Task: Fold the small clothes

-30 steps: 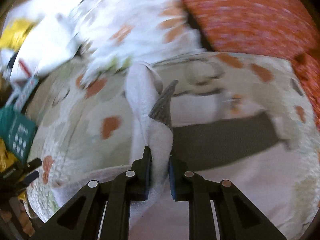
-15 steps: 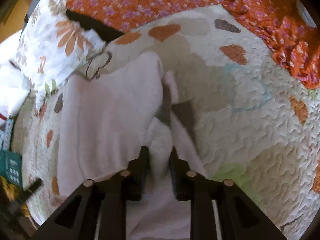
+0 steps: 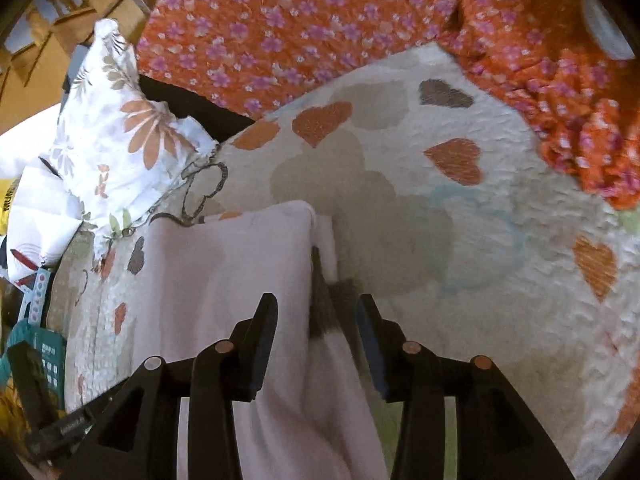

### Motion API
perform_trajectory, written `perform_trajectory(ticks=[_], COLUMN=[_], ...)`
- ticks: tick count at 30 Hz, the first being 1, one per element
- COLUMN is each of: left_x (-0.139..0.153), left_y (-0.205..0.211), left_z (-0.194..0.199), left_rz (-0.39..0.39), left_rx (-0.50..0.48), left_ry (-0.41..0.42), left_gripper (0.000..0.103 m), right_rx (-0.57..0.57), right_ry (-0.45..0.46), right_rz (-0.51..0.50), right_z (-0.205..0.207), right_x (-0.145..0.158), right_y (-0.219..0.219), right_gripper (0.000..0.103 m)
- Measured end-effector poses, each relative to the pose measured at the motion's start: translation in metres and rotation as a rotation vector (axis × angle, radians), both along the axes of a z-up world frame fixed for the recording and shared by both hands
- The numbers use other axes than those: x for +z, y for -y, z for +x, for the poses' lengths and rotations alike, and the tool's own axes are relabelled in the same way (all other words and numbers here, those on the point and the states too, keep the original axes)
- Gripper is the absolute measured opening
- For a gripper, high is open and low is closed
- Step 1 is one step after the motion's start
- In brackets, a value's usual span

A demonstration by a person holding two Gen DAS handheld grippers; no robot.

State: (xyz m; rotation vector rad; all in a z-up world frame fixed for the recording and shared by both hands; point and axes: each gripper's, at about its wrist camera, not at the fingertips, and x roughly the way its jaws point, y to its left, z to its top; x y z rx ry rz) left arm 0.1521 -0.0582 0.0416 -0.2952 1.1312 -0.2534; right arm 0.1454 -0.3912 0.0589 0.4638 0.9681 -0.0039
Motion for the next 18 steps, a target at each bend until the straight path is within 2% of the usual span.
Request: perform_trajectory(ticks=[3,4,5,7,9,12,15,16,18], left_x=[-0.001,-0.001,-0.002,-0.004,-0.007,-0.012,-0.015,-0.016,-0.013], left_y=[-0.002,-0.003,-0.004,-0.007,-0.014,-0.026,-0.034,-0.037,-0.042], left_z=[0.003,0.004,0.005,0.007,0.01,0.016,0.016,0.015,0.012], left_rz=[-0.027,-0.03,-0.029,-0.011,0.001,0.012,0.024,0.021,0.012], left_rx=[0.008,0.006,0.002,0.003,0.016,0.047,0.058,0.059,0.06], left_ry=[-0.013,-0.016,-0.018,-0.021,-0.027,-0.038,-0.044,-0.047,-0.046], left_gripper=[0.069,0.069,0.069,0.069,0.069,0.069,0.069,0.069,0.069], right_rx=[0.058,0.092,0.113,0.152,0.199,0.186,0.067,0.038,-0.011], right_ry=[-0.021,-0.035,-0.044,0.007,0.09,0.15,0.026,-0.016,-0.012], right_rz=[-0.086,-0.099,-0.105,-0.109,-0.055,-0.038,-0.124,-0.119,-0.063], right_z=[0.03,0.04,0.047,0.053,0.055,0.059,0.068,0.068,0.064], right_x=[-0.015,-0.021,-0.025,-0.017,0.002,0.014,-0.018,-0.028,-0.027], right_y=[-0.018,-0.026,-0.032,-0.047,-0.055,-0.056,-0.039,-0.031,-0.02], right_gripper=[0.044,0.026,0.014,0.013,0.013,0.013,0.02,0.02,0.022])
